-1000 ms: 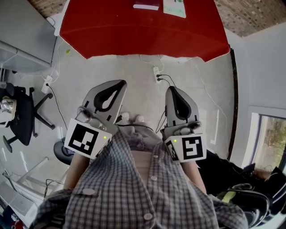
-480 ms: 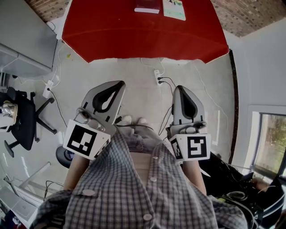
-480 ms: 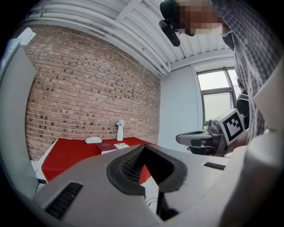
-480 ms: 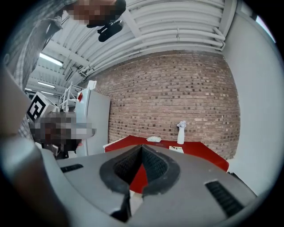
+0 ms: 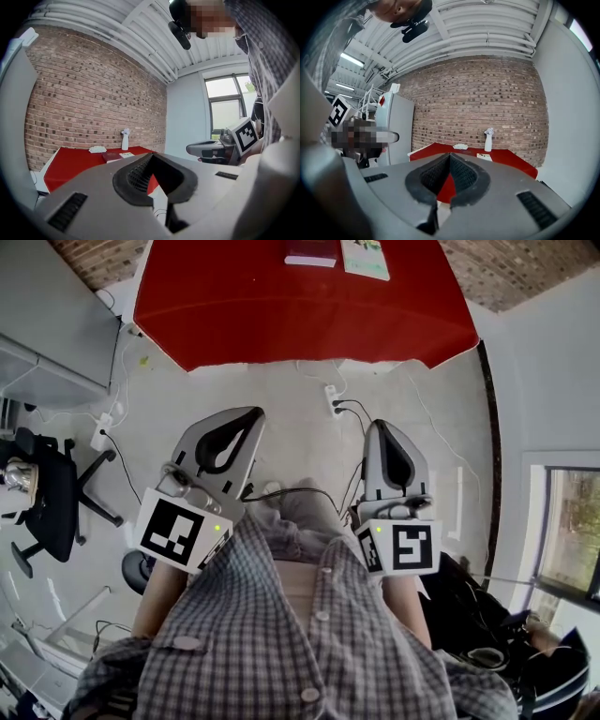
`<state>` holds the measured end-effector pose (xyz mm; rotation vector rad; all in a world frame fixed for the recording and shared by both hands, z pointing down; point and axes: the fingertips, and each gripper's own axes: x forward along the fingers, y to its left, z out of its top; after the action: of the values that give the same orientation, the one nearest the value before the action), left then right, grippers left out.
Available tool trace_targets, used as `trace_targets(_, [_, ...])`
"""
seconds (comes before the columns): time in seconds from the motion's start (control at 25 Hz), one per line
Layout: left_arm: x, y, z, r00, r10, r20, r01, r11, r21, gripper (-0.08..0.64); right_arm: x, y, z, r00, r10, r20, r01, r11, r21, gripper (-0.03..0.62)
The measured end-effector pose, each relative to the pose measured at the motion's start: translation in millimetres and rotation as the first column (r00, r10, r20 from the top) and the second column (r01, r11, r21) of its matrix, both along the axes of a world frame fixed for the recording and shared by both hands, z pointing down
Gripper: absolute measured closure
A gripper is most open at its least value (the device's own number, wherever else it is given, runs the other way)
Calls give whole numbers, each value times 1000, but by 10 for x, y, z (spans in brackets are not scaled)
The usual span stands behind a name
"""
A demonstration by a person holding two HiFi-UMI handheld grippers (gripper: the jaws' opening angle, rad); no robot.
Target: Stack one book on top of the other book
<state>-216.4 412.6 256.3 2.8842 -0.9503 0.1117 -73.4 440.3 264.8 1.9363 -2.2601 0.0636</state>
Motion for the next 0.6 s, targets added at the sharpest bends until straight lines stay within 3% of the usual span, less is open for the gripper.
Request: trace_targets(0.6, [117,-216,26,1000,-8,14,8,1000,-10,560,201,-190,80,1000,15,4,-14,1000,-19,591])
